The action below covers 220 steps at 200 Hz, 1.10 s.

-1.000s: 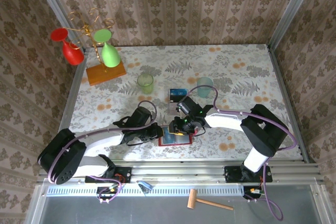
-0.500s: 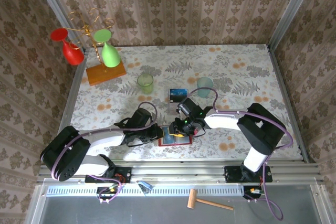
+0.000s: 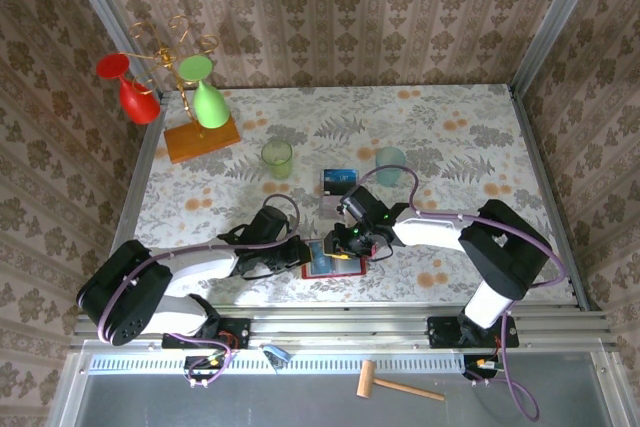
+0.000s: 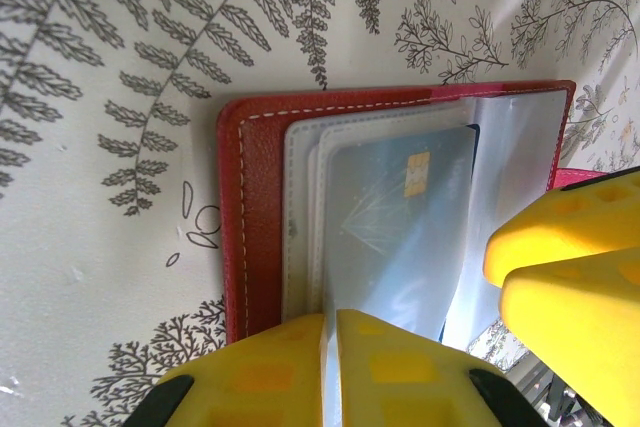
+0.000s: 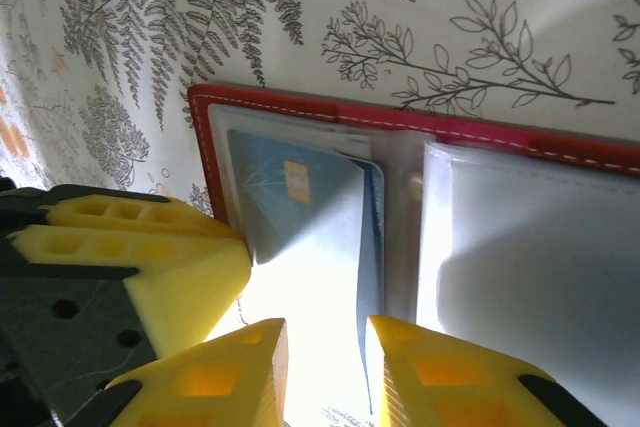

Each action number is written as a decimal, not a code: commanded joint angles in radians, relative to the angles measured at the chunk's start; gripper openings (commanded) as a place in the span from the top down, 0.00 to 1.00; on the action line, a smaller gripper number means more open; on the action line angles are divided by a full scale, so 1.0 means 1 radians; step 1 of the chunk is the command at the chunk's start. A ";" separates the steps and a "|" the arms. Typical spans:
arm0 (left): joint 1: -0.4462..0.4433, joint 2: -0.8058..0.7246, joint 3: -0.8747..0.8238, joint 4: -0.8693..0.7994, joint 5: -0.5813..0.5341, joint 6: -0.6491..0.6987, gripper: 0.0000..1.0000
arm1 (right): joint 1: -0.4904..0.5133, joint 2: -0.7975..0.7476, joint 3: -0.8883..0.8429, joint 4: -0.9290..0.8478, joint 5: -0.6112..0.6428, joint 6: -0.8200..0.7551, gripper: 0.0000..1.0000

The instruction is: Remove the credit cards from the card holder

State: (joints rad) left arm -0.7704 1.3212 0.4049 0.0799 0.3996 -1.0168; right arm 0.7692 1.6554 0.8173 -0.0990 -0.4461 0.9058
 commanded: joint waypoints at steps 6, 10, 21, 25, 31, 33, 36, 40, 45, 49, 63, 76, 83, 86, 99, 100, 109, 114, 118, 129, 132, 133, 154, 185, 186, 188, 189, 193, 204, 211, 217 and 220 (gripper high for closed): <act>0.007 0.011 -0.018 -0.020 -0.004 0.005 0.88 | -0.006 0.002 -0.013 0.038 -0.024 0.020 0.78; 0.007 0.012 -0.018 -0.021 -0.004 0.004 0.88 | -0.007 0.006 -0.013 0.044 -0.028 0.023 0.78; 0.007 0.012 -0.019 -0.021 -0.004 0.004 0.88 | -0.005 0.017 -0.012 0.048 -0.034 0.027 0.78; 0.007 0.012 -0.020 -0.022 -0.004 0.004 0.88 | -0.006 0.021 -0.012 0.048 -0.033 0.027 0.78; 0.007 0.011 -0.020 -0.022 -0.004 0.004 0.88 | -0.005 0.025 -0.012 0.050 -0.032 0.027 0.78; 0.006 0.011 -0.020 -0.022 -0.004 0.004 0.88 | -0.006 0.026 -0.012 0.051 -0.034 0.026 0.78; 0.007 0.010 -0.020 -0.022 -0.004 0.004 0.88 | -0.005 0.031 -0.012 0.052 -0.034 0.026 0.78; 0.007 0.010 -0.020 -0.022 -0.004 0.004 0.88 | -0.006 0.033 -0.013 0.054 -0.035 0.025 0.77; 0.006 0.010 -0.020 -0.022 -0.004 0.004 0.88 | -0.006 0.038 -0.013 0.056 -0.036 0.025 0.77; 0.007 0.010 -0.019 -0.022 -0.002 0.004 0.88 | -0.006 0.043 -0.012 0.057 -0.037 0.025 0.77; 0.006 0.012 -0.018 -0.023 -0.004 0.006 0.88 | -0.007 0.057 -0.012 0.062 -0.042 0.023 0.77; 0.007 0.012 -0.018 -0.023 -0.004 0.006 0.87 | -0.007 0.067 -0.015 0.059 -0.041 0.024 0.76; 0.006 0.012 -0.018 -0.022 -0.003 0.006 0.88 | -0.006 0.069 -0.016 0.057 -0.037 0.024 0.75; 0.006 0.012 -0.018 -0.023 -0.002 0.006 0.88 | -0.006 0.070 -0.016 0.054 -0.034 0.024 0.75; 0.006 0.012 -0.018 -0.024 -0.002 0.007 0.88 | -0.007 0.070 -0.017 0.039 -0.018 0.021 0.73; 0.008 0.012 -0.018 -0.024 -0.002 0.007 0.88 | -0.006 0.070 -0.017 0.038 -0.017 0.021 0.73; 0.008 0.012 -0.018 -0.025 -0.002 0.006 0.88 | -0.005 0.070 -0.015 0.026 -0.005 0.016 0.73; 0.008 0.012 -0.018 -0.027 -0.002 0.009 0.88 | -0.007 0.068 -0.015 0.020 0.001 0.014 0.72; 0.009 0.012 -0.019 -0.027 -0.002 0.008 0.88 | -0.006 0.067 -0.014 0.013 0.007 0.012 0.72; 0.009 0.012 -0.019 -0.030 -0.002 0.010 0.88 | -0.006 0.063 -0.010 -0.006 0.023 0.004 0.72; 0.008 0.012 -0.019 -0.028 -0.002 0.010 0.88 | -0.006 0.063 -0.008 -0.011 0.026 0.002 0.72; 0.008 0.012 -0.020 -0.028 -0.002 0.010 0.88 | -0.006 0.062 -0.007 -0.013 0.027 0.001 0.72; 0.010 0.013 -0.023 -0.029 -0.003 0.011 0.88 | -0.006 0.051 0.007 -0.063 0.060 -0.021 0.71; 0.012 0.016 -0.026 -0.025 -0.002 0.011 0.88 | -0.006 0.037 0.022 -0.111 0.092 -0.048 0.71; 0.012 0.017 -0.027 -0.025 -0.002 0.011 0.88 | -0.007 0.036 0.022 -0.112 0.091 -0.048 0.71; 0.013 0.018 -0.027 -0.025 -0.002 0.011 0.88 | -0.007 0.034 0.024 -0.113 0.092 -0.049 0.71; 0.013 0.018 -0.027 -0.025 -0.002 0.011 0.88 | -0.007 0.034 0.024 -0.114 0.093 -0.050 0.71; 0.013 0.018 -0.027 -0.024 -0.002 0.011 0.88 | -0.008 0.033 0.026 -0.117 0.093 -0.050 0.71; 0.013 0.019 -0.026 -0.023 -0.001 0.013 0.88 | -0.007 0.033 0.029 -0.119 0.093 -0.051 0.71; 0.013 0.018 -0.027 -0.023 -0.001 0.011 0.88 | -0.008 0.031 0.031 -0.119 0.095 -0.051 0.71; 0.013 0.019 -0.027 -0.023 -0.001 0.012 0.88 | -0.008 0.028 0.032 -0.119 0.095 -0.052 0.71; 0.014 0.019 -0.028 -0.023 -0.001 0.012 0.88 | -0.007 0.026 0.033 -0.118 0.095 -0.052 0.71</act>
State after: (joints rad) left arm -0.7639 1.3216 0.4000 0.0868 0.4049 -1.0164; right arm 0.7681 1.7008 0.8398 -0.1310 -0.4152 0.8791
